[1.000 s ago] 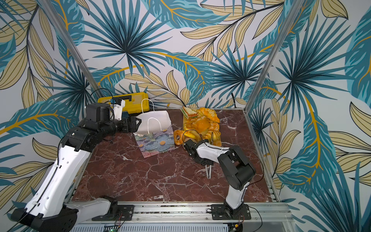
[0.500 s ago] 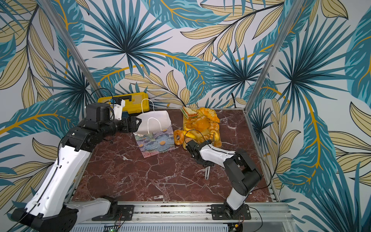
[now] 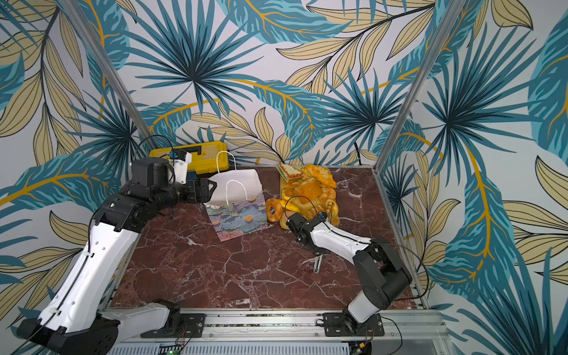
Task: Pack bread into a paper bag
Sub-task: Pick up the fake bread from the plate.
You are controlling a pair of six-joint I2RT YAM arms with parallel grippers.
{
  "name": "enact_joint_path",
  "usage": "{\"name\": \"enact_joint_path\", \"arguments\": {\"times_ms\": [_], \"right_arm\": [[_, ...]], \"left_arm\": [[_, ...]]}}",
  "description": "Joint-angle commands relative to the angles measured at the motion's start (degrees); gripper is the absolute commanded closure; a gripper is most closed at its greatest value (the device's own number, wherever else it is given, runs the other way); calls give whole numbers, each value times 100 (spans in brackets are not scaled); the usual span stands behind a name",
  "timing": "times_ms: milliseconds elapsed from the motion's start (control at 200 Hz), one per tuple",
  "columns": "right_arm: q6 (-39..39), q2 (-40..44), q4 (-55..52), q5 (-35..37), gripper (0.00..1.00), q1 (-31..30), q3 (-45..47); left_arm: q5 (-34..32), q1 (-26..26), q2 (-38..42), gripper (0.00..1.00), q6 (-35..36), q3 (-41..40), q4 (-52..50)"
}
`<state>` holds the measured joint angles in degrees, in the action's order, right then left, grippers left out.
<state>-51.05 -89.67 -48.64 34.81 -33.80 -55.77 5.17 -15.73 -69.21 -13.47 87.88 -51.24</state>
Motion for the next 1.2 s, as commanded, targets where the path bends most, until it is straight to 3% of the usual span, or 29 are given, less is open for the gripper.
{"name": "enact_joint_path", "arguments": {"times_ms": [0,446,796,972,1197], "right_arm": [[-141,351,-454,561,87,-10,-229],[-76,367,-673,620,89,-85,-555],[-199,1097,-1080,1170,89,-113,-814],[195,1443,-1249,1301,89,-118,-1304],[1186,1839,-982,875,89,-185,-1924]], "left_arm": [[18,-4,44,0,36,-73,120],[-52,-9,101,0,64,-157,87],[-95,-3,77,0,82,-152,64],[-241,-9,-37,0,82,26,-104],[-881,-7,-611,0,66,602,-881]]}}
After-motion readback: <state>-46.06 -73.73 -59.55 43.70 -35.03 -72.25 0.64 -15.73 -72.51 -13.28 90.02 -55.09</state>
